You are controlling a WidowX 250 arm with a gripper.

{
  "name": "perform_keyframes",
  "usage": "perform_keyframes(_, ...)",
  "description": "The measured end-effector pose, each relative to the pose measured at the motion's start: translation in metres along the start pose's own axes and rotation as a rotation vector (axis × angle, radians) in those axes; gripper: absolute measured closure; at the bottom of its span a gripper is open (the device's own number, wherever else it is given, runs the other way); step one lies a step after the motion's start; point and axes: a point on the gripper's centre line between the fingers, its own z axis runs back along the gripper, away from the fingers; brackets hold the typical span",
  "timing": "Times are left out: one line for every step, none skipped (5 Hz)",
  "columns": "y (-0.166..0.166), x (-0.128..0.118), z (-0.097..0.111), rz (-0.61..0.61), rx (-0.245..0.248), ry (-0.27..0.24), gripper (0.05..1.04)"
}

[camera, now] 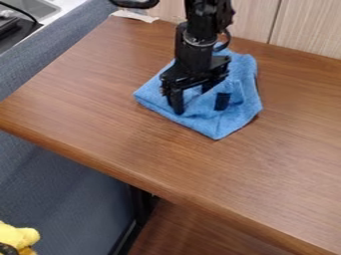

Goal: Move the cloth from right to left

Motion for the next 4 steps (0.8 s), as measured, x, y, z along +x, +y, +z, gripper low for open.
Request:
perform_keyframes(0.001,0.01,-0.001,0.029,0.004,-0.001,0.083)
perform_keyframes(0.011,0.029,-0.001,0.097,0.01,-0.014,0.083)
perform_keyframes(0.029,0.05,-0.003,0.197,0.033,-0.012,0.084)
perform_keyframes(0.048,0.066,-0.005,0.293,0.051,-0.009,0.085)
